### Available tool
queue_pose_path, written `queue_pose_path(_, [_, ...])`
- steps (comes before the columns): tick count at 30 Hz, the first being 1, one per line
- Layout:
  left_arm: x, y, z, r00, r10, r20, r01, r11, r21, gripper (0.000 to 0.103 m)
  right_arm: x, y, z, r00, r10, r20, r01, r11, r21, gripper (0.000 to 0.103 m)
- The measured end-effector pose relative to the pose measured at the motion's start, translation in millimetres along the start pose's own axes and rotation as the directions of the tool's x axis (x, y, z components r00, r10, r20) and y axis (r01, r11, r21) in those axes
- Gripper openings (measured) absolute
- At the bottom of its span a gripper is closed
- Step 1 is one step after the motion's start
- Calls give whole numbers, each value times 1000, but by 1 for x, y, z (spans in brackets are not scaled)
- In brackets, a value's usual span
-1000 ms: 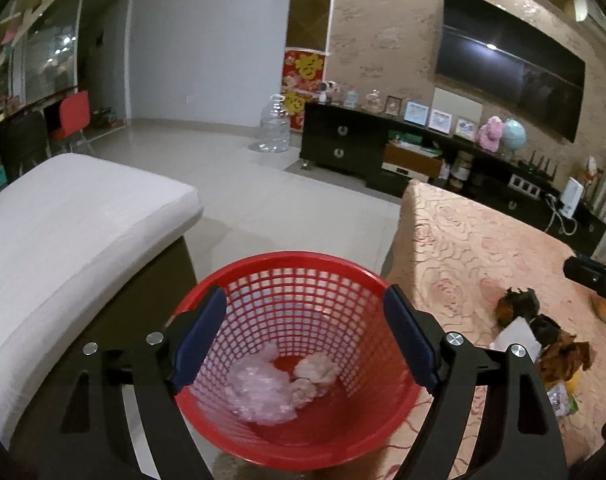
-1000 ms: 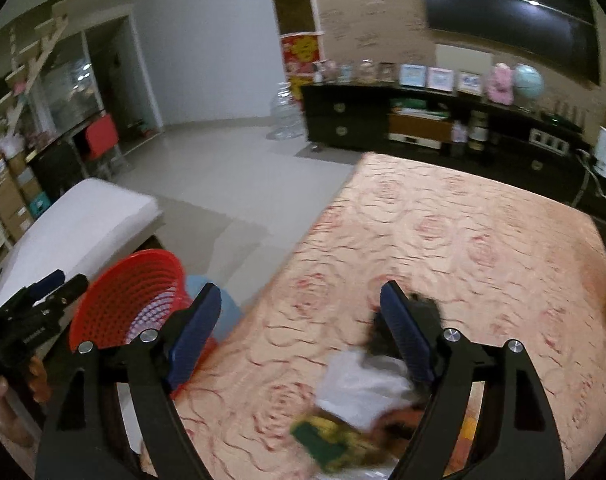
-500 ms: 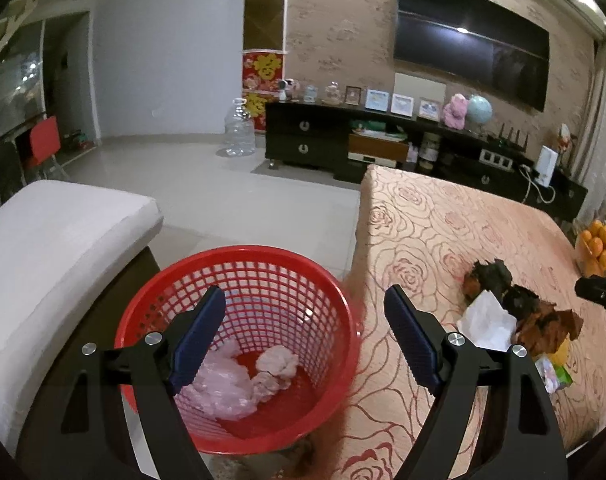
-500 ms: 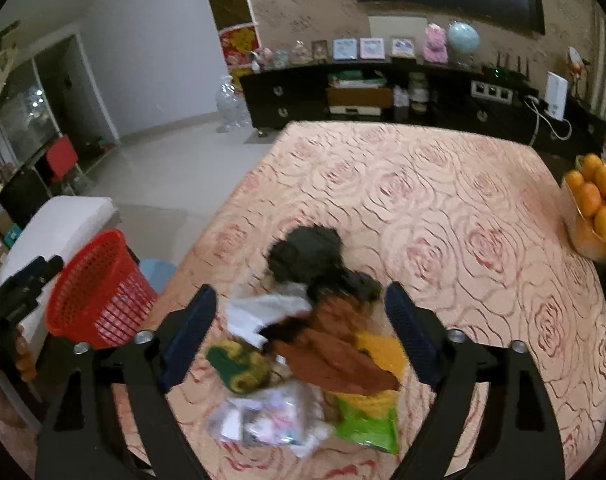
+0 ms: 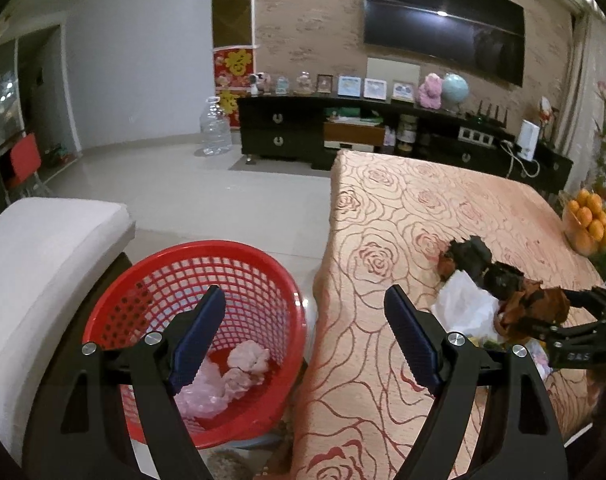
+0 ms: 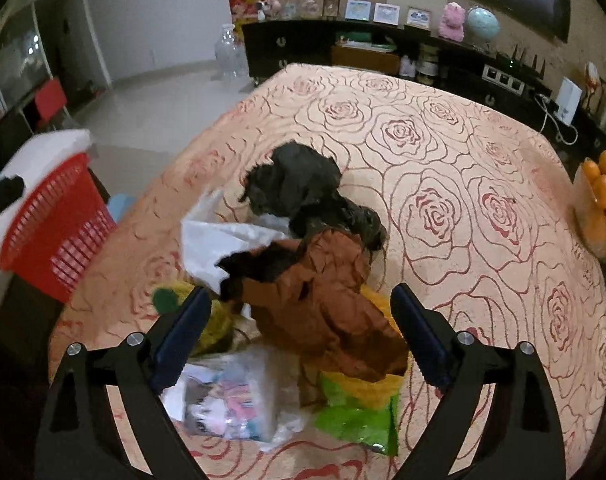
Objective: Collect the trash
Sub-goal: 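Move both tools back to the trash pile on the table, then grasp the brown cloth with the right tool while the left tool grasps the green sponge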
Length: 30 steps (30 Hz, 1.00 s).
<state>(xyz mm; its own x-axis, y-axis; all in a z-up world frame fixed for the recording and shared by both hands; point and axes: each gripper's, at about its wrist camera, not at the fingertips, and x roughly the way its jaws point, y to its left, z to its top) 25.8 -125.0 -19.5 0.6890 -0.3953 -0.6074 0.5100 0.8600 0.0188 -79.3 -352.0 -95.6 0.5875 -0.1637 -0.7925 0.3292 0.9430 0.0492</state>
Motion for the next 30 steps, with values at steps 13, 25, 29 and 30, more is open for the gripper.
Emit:
queue_pose_path(13, [17,-43,-13,993,-92,-72,100,989,112,79,-20,-20,10,997,41,60,-45,996,79,43])
queue_pose_path(25, [41,-98,-30,954,-230,-194,266,946,184,79,-49,-44,15,988,66,143,-90,981,170,43])
queue_pose_path(29, [52,-115,-34,936,-263,-233,308,933,185,79,-53,-44,13,986,71,150,-96,980,172,43])
queue_pose_path(30, [55,-119,-35,933,-267,-242,314,931,184,79,-54,-45,13,986,71,152,-98,980,173,43])
